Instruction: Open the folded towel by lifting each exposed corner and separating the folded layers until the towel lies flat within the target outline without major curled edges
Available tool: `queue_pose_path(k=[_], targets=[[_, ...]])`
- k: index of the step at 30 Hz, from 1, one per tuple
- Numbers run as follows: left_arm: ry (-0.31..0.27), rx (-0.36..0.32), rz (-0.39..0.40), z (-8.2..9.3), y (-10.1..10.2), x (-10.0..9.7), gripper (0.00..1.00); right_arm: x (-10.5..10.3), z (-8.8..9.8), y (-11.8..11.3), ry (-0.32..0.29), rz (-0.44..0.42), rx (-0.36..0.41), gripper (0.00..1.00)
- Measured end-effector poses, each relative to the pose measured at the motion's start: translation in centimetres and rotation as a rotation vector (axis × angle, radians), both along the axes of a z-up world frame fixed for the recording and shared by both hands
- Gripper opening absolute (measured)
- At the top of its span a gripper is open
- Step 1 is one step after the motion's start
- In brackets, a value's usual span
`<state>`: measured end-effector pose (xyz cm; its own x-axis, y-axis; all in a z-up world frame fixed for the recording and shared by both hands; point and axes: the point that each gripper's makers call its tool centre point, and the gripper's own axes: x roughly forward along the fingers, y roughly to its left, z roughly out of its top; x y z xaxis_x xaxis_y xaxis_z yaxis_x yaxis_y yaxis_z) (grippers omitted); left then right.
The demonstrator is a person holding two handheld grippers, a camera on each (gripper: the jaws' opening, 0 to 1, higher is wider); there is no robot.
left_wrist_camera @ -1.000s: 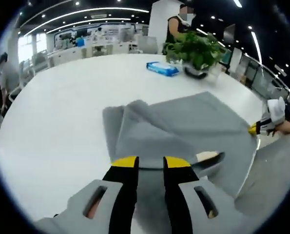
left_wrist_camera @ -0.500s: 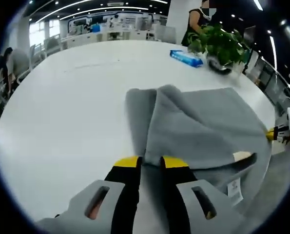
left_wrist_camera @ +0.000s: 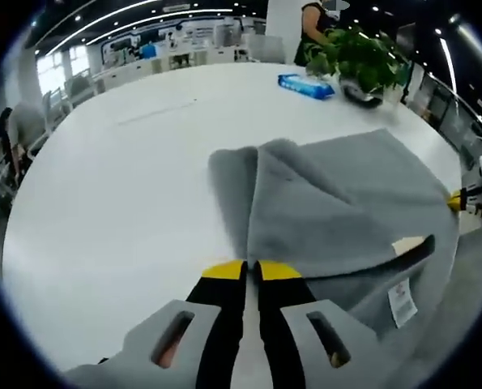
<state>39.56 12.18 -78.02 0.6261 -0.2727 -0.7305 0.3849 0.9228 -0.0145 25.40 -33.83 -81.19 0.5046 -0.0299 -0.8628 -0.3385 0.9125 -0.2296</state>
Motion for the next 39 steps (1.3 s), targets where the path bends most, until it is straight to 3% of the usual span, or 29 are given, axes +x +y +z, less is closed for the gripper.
queue_pose_path(k=[3,8,22,34,39], targets=[[-0.021,0.06,0.002,0.8,1.8,0.6,0.04,0.0,0.0,0.0,0.0,-0.001,0.001,0.0],[-0.023,0.063,0.03,1.8,4.0,1.5,0.04,0.0,0.0,0.0,0.0,0.0,0.0,0.0],[-0.058,0.189,0.061,4.0,10.5,3.8,0.04,-0.1,0.1,0.0,0.002,0.011,-0.011,0.0],[-0.06,0.271,0.118,4.7,16.7,5.9,0.04,0.0,0.0,0.1,0.008,0.032,-0.034,0.0],[-0.066,0.286,0.126,4.9,17.8,7.0,0.04,0.0,0.0,0.2,0.013,0.045,-0.047,0.0]])
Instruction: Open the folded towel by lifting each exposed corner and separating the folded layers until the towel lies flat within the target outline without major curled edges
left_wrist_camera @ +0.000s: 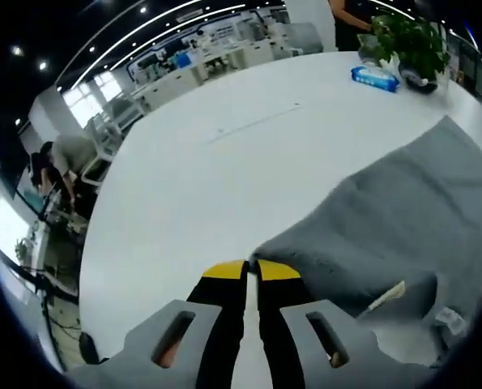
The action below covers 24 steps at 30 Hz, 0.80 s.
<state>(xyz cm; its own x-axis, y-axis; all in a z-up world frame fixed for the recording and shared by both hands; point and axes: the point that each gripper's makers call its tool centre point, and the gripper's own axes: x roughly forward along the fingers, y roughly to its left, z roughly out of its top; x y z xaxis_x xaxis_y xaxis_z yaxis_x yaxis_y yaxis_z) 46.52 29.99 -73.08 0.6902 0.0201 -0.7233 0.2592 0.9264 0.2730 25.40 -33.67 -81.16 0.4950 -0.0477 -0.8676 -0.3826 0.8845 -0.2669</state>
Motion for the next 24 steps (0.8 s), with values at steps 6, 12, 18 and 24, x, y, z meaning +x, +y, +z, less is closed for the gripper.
queue_pose_path(k=[6,12,18,24], targets=[[-0.019,0.022,-0.004,0.5,1.4,2.3,0.03,0.1,-0.1,0.0,0.007,0.012,-0.009,0.0],[-0.012,0.043,-0.024,0.4,1.2,3.8,0.03,0.2,0.0,-0.1,0.02,0.031,-0.03,0.0],[0.019,0.042,-0.023,-0.7,1.5,5.2,0.03,0.8,-0.1,-0.5,0.062,0.101,-0.119,0.0],[0.058,0.032,-0.016,-2.1,1.9,6.3,0.03,1.8,-0.1,-1.2,0.079,0.123,-0.173,0.0]])
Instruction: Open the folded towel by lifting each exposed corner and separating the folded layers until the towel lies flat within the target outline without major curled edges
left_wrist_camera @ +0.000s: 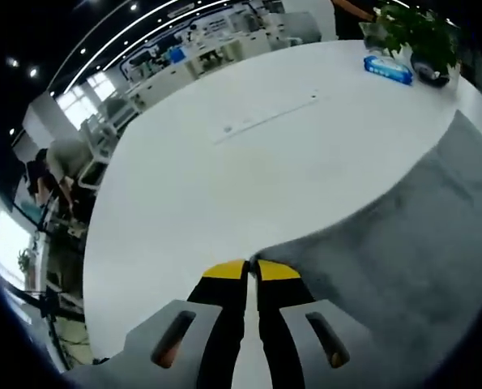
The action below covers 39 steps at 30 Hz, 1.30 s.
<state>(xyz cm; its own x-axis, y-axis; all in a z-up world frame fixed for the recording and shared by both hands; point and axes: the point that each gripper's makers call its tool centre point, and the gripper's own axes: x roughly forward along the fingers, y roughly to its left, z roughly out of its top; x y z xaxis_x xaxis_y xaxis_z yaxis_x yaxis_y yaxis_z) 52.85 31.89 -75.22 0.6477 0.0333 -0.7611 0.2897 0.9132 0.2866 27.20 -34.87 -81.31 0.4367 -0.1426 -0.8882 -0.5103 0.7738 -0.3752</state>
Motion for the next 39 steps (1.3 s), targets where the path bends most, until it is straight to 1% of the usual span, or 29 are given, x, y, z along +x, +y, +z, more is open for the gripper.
queue_pose_path(k=[2,5,8,13,15,17,19,21,25,27,28,29,32,34,35,39], targets=[[0.008,-0.003,0.002,-0.4,0.0,0.5,0.03,0.3,0.1,-0.4,-0.005,-0.02,0.005,0.0],[0.013,-0.013,0.01,-0.5,-0.1,1.2,0.03,0.5,0.2,-0.7,-0.013,-0.062,0.041,0.0],[0.011,-0.018,0.014,-0.7,-0.3,1.8,0.03,0.5,0.2,-0.8,-0.018,-0.074,0.061,0.0],[0.035,-0.019,0.014,-1.6,-0.7,2.7,0.03,0.6,0.1,-0.8,-0.027,-0.085,0.066,0.0],[0.04,-0.014,0.012,-1.8,-0.9,2.6,0.03,0.6,0.2,-0.8,-0.033,-0.086,0.058,0.0],[0.043,0.006,0.001,-2.2,-0.9,2.4,0.03,0.5,0.2,-0.7,-0.041,-0.086,0.049,0.0],[0.036,0.004,0.003,-2.2,-0.8,2.1,0.04,0.6,0.2,-0.7,-0.048,-0.089,0.043,0.0],[0.014,-0.011,-0.001,-1.8,-0.8,1.9,0.04,0.6,0.2,-0.8,-0.052,-0.096,0.043,0.0],[-0.03,-0.057,0.025,-0.8,-0.5,1.6,0.05,0.6,0.2,-0.8,-0.059,-0.119,0.057,0.0],[-0.038,-0.122,0.036,-0.1,-0.7,0.8,0.05,0.6,0.3,-0.8,-0.063,-0.125,0.061,0.0],[-0.036,-0.143,0.032,0.1,-0.9,0.4,0.05,0.6,0.2,-0.9,-0.067,-0.127,0.062,0.0],[-0.041,-0.15,0.036,0.4,-0.8,-0.3,0.05,0.6,0.2,-0.9,-0.07,-0.127,0.061,0.0],[-0.062,-0.133,0.03,0.6,0.0,-1.8,0.05,0.5,0.2,-0.8,-0.083,-0.122,0.055,0.0],[-0.052,-0.139,0.035,0.4,0.7,-3.1,0.06,0.5,0.2,-0.8,-0.09,-0.116,0.05,0.0],[-0.039,-0.175,0.064,0.1,1.0,-4.1,0.06,0.5,0.2,-0.8,-0.092,-0.113,0.049,0.0],[-0.043,-0.284,0.116,-0.1,1.0,-6.9,0.06,0.5,0.2,-0.8,-0.101,-0.116,0.057,0.0]])
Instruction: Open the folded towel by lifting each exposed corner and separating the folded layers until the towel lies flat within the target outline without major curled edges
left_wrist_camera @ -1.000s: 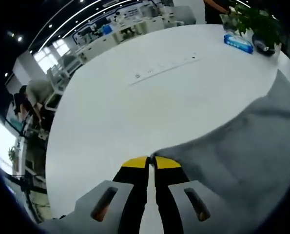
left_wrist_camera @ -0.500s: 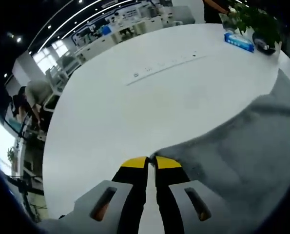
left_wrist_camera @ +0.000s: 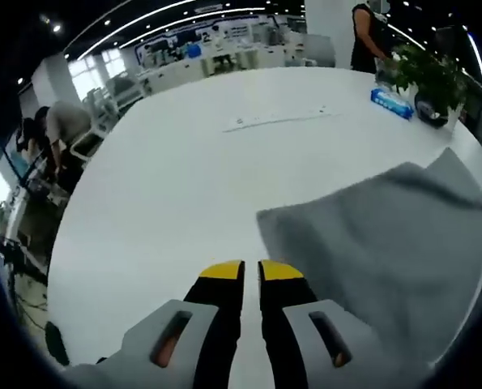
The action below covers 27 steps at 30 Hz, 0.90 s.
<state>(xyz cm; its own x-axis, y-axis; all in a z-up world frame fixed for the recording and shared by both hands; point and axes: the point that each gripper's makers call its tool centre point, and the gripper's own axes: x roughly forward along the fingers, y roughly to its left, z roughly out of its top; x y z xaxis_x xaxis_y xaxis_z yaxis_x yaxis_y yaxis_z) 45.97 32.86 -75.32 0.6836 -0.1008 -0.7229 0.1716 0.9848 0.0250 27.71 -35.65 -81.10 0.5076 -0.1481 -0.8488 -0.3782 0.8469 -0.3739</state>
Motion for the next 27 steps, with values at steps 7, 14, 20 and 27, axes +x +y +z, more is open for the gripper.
queue_pose_path(k=[7,14,20,27], targets=[[0.004,-0.062,0.02,-1.6,0.1,-5.0,0.07,0.0,0.0,0.2,-0.015,0.006,-0.003,0.0],[0.018,-0.101,0.031,-2.8,-1.9,-8.6,0.07,0.1,0.0,0.1,-0.026,-0.006,0.009,0.0],[0.035,-0.162,0.038,-2.9,-4.1,-11.6,0.07,0.1,0.1,0.2,-0.027,-0.007,0.009,0.0],[0.054,-0.211,0.07,-3.1,-6.2,-13.8,0.08,0.1,0.1,0.2,-0.033,-0.021,0.016,0.0]])
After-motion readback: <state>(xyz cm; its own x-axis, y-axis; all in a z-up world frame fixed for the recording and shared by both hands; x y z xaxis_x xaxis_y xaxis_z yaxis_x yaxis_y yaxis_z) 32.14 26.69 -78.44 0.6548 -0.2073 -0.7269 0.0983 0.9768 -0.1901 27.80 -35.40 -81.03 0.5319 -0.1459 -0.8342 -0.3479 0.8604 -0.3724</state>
